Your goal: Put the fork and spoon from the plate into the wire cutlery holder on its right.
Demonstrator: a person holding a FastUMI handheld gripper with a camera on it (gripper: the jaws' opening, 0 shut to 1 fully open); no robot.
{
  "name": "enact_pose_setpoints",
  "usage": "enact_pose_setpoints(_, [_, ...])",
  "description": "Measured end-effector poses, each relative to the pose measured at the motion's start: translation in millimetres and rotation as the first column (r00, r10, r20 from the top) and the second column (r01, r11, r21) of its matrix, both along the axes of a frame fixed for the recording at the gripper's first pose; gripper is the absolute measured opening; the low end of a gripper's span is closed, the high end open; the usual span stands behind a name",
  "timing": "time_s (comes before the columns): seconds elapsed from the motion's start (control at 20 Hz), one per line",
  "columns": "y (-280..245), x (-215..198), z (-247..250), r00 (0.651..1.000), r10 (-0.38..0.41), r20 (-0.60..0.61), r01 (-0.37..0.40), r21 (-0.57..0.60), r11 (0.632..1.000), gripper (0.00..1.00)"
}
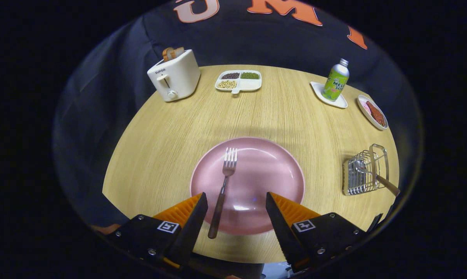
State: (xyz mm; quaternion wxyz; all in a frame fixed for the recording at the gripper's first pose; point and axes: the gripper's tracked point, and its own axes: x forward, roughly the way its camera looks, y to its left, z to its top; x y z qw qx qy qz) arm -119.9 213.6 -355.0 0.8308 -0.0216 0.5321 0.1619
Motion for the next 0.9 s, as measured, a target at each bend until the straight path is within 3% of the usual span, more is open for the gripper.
enact_pose_setpoints(0.2, [9,-12,-24,0.999,0.014,-0.043,-0.017,-0.065,0.998,0.85])
enact_pose_setpoints(0.3, [12,-18,-31,0.998,0.014,-0.069,-0.019,-0.083,0.996,0.72])
enact_pose_setpoints(0.45, [13,-26,-44,0.993,0.014,-0.117,-0.026,-0.104,0.994,0.41])
enact_pose_setpoints(0.65, [9,-24,-48,0.989,0.0,-0.145,-0.013,-0.091,0.996,0.13])
enact_pose_setpoints(0.9, [-24,-15,-23,0.992,-0.01,-0.129,0.001,-0.076,0.997,0.08])
